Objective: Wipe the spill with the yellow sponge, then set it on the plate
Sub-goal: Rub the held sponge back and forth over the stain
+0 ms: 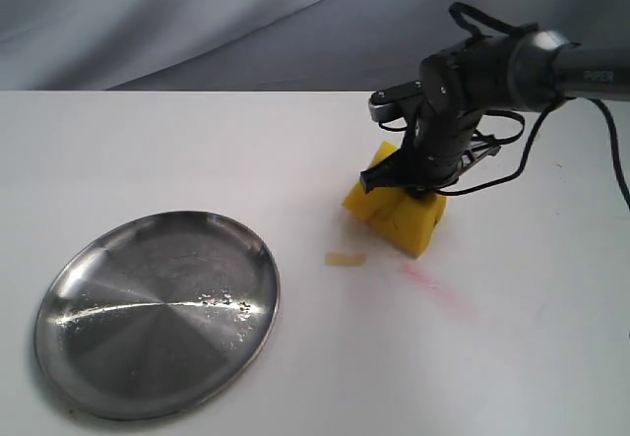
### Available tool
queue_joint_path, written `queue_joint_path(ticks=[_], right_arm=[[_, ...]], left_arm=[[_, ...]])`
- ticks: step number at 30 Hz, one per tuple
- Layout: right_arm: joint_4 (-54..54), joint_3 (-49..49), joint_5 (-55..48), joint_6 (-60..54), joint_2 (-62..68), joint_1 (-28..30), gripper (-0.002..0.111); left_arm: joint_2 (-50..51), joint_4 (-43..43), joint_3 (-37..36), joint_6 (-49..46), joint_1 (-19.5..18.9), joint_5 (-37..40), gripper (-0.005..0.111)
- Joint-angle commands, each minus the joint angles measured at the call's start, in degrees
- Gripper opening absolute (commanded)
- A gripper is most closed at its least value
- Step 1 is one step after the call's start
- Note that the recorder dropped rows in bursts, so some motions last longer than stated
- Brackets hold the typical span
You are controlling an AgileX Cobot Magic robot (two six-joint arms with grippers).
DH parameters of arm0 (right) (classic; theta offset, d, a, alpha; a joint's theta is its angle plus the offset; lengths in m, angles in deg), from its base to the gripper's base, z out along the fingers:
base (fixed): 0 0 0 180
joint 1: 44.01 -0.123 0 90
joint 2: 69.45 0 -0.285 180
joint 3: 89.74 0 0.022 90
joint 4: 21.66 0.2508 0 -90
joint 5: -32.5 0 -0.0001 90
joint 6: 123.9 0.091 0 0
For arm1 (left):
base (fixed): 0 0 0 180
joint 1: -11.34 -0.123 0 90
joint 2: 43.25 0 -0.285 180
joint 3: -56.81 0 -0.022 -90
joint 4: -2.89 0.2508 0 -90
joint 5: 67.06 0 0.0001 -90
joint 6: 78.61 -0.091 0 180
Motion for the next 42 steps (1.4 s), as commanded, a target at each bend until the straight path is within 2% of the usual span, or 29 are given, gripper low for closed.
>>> queue_joint_path(ticks=[1, 13, 21, 25, 30, 36, 42], right_arm=[[-1.2, -0.8, -6.7, -3.5, 1.0, -0.5, 0.000], [-0.5, -2.1, -16.9, -7.5, -1.0, -14.1, 0.000], [-3.2, -8.5, -14.4, -4.1, -3.2, -20.0, 0.000], [-8.5, -8.5, -8.7, 1.4, -3.0, -19.7, 0.000], [-17.4, -8.3, -2.1, 6.9, -3.0, -15.5, 0.000], [-13.8, 3.2, -6.1, 7.2, 2.1, -7.7, 0.000], [-1.4, 16.4, -9.3, 0.6, 9.1, -4.1, 0.000]], left_arm=[[-0.2, -0.4, 0.2, 0.5, -0.2, -0.4, 0.000], [-0.2, -0.4, 0.2, 0.5, -0.2, -0.4, 0.000], [-0.2, -0.4, 0.2, 0.5, -0.2, -0.4, 0.000], [-0.2, -0.4, 0.2, 0.5, -0.2, -0.4, 0.000], [-0.2, -0.4, 0.2, 0.5, -0.2, -0.4, 0.000], [-0.2, -0.4, 0.2, 0.5, -0.2, -0.4, 0.000], [-0.2, -0.4, 0.2, 0.5, -0.2, -0.4, 0.000]])
